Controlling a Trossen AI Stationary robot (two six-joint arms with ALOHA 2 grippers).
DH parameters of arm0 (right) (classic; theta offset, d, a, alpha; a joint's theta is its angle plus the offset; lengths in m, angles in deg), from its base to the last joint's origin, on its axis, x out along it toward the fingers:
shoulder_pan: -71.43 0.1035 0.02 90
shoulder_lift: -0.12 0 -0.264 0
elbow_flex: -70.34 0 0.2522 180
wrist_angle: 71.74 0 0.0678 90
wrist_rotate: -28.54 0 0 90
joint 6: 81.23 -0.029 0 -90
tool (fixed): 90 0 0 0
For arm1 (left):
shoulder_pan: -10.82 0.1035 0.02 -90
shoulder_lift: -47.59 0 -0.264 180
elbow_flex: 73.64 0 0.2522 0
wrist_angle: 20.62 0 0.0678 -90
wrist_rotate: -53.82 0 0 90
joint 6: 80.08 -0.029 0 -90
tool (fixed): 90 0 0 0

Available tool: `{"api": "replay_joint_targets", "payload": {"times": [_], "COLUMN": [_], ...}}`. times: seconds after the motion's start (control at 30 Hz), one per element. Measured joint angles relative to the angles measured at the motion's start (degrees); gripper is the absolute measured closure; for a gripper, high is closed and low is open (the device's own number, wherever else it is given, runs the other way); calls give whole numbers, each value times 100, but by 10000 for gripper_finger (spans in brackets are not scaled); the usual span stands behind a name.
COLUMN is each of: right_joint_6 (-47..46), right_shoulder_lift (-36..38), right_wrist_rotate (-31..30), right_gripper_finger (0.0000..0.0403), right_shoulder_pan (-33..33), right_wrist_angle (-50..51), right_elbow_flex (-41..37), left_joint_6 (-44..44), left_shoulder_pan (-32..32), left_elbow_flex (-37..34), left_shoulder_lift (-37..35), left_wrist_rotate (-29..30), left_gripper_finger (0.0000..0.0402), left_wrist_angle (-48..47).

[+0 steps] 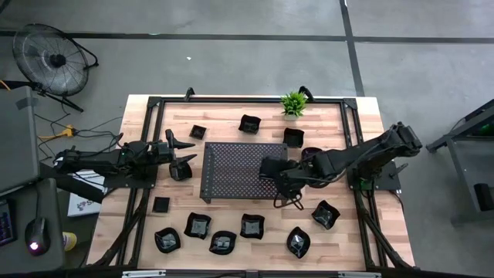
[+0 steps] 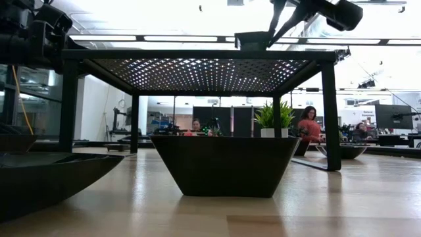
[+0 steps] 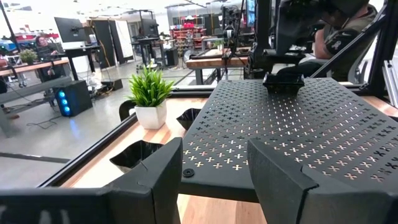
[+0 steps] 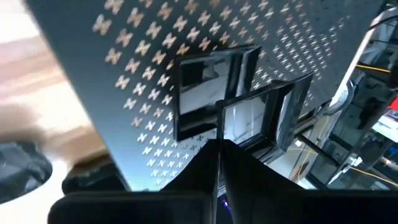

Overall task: Pick & Place Mini shaped plates
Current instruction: Stack the left square plate on top of the square plates on the shelf

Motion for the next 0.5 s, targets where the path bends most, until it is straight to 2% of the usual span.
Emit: {"api": "replay_joint_targets", "payload": {"times": [0.2,0.5], "right_joint_6": [-295,-576], "right_shoulder_lift": [-44,-51], "right_wrist_rotate": [365,421], "right_gripper_finger": [398,395], "right_shoulder_pan": [-9,-9], "right_wrist_angle": [-52,-144], "right_elbow_flex": [3,-148], "left_joint_6": [-2,-2], "left_shoulder_pan": [0,1], "left_elbow_flex": [0,0], "left_shoulder_lift": [-1,-1], "left_wrist_rotate": [1,0], "left_gripper_finger": [225,225], "left_wrist_angle": [1,2]}}
